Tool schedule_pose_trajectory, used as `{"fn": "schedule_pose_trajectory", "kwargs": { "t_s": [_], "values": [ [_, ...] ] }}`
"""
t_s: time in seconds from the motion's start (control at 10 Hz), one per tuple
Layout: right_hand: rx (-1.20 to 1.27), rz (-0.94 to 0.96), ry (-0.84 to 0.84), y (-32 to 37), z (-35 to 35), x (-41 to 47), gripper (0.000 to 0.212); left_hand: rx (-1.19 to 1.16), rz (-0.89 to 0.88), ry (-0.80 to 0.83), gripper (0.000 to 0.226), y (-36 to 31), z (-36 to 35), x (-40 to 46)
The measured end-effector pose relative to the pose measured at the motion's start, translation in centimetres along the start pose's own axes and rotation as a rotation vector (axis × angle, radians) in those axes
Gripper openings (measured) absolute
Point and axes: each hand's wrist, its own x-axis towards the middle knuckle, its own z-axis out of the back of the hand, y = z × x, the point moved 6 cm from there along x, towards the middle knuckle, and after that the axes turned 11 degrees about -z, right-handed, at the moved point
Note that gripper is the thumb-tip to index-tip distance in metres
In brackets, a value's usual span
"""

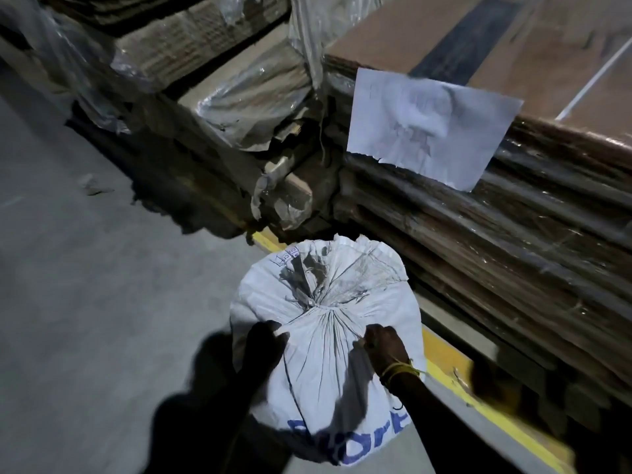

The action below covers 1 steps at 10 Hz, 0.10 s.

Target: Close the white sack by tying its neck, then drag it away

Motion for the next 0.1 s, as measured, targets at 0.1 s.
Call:
{"fn": "schedule_pose_trajectory", "kwargs": {
  "t_s": [0.1],
  "values": [
    [0.102,0.006,-0.034,0.94,1.88,-2.54,0.037,-0.004,-0.074,-0.155,0.064,0.08,0.96,-0.21]
  ]
}}
